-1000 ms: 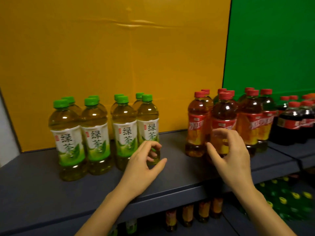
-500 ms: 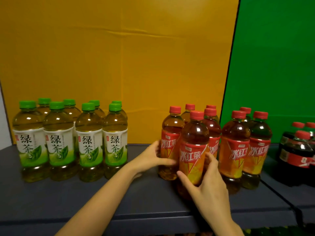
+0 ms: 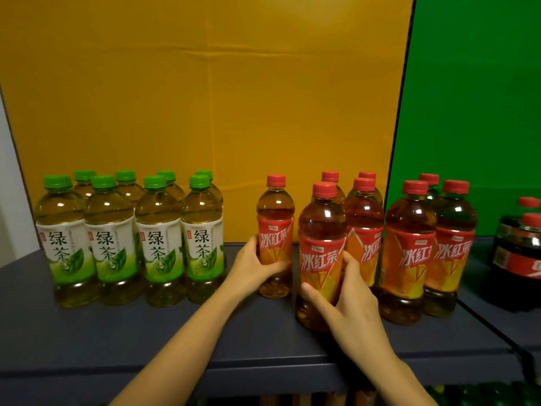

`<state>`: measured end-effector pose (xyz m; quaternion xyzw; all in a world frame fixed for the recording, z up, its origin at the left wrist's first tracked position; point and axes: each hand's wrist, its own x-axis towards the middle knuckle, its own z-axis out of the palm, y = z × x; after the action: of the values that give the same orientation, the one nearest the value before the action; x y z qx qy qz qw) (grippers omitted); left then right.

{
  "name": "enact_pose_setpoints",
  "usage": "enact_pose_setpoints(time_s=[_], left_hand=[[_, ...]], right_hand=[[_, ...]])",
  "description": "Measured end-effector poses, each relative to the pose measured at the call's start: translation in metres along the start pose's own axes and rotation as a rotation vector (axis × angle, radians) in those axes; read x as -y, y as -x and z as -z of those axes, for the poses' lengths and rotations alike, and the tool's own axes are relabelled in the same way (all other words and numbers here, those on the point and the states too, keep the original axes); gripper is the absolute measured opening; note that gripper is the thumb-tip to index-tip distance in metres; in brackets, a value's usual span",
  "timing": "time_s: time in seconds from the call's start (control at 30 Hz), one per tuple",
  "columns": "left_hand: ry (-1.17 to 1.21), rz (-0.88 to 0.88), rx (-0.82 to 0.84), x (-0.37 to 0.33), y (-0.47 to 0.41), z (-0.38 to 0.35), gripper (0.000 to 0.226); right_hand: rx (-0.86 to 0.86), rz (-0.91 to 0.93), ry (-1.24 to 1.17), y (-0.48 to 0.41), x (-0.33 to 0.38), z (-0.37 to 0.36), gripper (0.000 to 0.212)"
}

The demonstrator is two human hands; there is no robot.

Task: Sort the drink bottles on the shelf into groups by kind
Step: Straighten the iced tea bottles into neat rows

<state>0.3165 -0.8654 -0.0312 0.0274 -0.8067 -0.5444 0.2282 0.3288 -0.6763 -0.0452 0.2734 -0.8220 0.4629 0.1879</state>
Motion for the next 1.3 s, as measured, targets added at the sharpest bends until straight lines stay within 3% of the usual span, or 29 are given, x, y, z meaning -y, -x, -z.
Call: enact_pose_setpoints(time_s=[0.17,0.53,1.0,1.3], left_hand=[[-0.041,-0.001,-0.123,0.002,-0.003,0.006,0.073],[-0.054,-0.006,-0.214,0.006,-0.008,0.004,0.075],[-0.082,-0.022,-0.231,0.013,-0.015,0.001,0.076],[-0.118,-0.032,-0.221,0.017,-0.027,-0.005,0.077]], right_hand=[[0.050,0.022,-0.072,-0.018,0.008,-0.022,0.079],[0.146,-0.083,-0.179,-0.057,0.003,-0.048,0.077],[-0.020,-0.194,-0.034,-0.078,-0.002,-0.062,0.062],[-0.060,-0.202,-0.151,-0.085,-0.015,-0.061,0.061]])
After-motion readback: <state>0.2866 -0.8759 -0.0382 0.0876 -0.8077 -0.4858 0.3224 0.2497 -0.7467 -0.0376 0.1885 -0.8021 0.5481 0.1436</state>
